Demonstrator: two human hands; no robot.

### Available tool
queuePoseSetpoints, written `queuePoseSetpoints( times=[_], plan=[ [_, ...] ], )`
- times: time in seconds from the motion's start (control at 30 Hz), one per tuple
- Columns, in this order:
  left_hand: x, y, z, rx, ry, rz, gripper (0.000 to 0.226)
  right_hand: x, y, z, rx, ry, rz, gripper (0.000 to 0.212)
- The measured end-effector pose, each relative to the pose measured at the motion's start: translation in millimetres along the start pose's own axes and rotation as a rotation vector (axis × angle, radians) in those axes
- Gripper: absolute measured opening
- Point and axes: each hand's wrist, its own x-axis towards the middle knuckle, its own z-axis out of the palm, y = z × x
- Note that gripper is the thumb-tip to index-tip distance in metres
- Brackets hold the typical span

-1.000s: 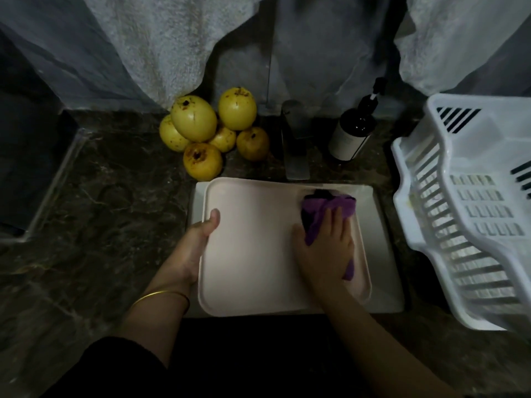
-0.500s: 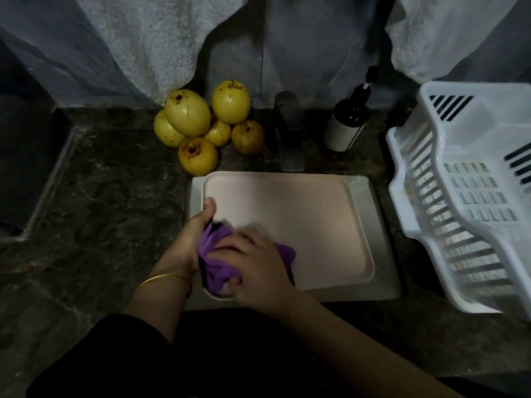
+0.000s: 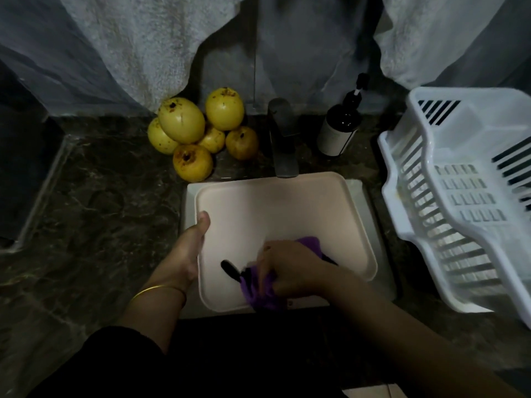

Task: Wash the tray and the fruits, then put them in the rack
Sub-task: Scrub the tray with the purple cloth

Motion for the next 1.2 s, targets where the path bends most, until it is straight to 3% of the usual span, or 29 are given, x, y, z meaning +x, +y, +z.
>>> queuePoseSetpoints(
  times=[0.13, 0.33, 0.4, 0.5, 0.57, 0.63, 0.73, 0.8, 0.93, 1.2],
  plan=[
    [3.1, 4.1, -9.5, 0.004, 0.032, -0.017, 0.044, -12.8, 22.1, -14.7, 0.002, -0.182, 0.228, 0.028],
    [5.1, 14.5, -27.4, 0.017, 0.045, -0.017, 0.046, -35.9, 61.3, -37.4, -0.021, -0.266, 0.528, 0.018],
    [5.1, 17.2, -32.2, 0.026, 0.053, -0.007, 0.048, -41.4, 74.6, -44.7, -0.063, -0.149, 0.685, 0.016],
    [3.0, 18.0, -32.5, 0.036, 0.064, 0.001, 0.051, -39.4, 68.5, -52.6, 0.115, 0.344, 0.835, 0.008],
    [1.9, 16.7, -28.4, 0.024, 0.039, 0.011, 0.052, -27.1, 47.0, -51.9, 0.229, 0.628, 0.768, 0.012],
    [1.8, 15.7, -22.1, 0.024, 0.025, 0.026, 0.051, -9.5, 17.3, -39.6, 0.247, 0.699, 0.593, 0.021],
    [4.2, 11.6, -13.0, 0.019, -0.022, 0.034, 0.054, 21.3, -16.1, 4.6, 0.059, 0.583, 0.260, 0.042],
    [4.2, 9.2, -9.5, -0.006, -0.069, 0.018, 0.055, 38.1, -19.1, 34.8, -0.133, 0.467, 0.164, 0.051],
    [7.0, 6.6, -10.5, -0.018, -0.093, 0.044, 0.051, 50.5, 3.0, 39.6, -0.269, 0.446, 0.199, 0.053],
    [6.5, 8.2, -15.2, 0.089, -0.080, 0.109, 0.039, 28.5, 66.3, -1.4, -0.288, 0.468, 0.557, 0.066]
  ],
)
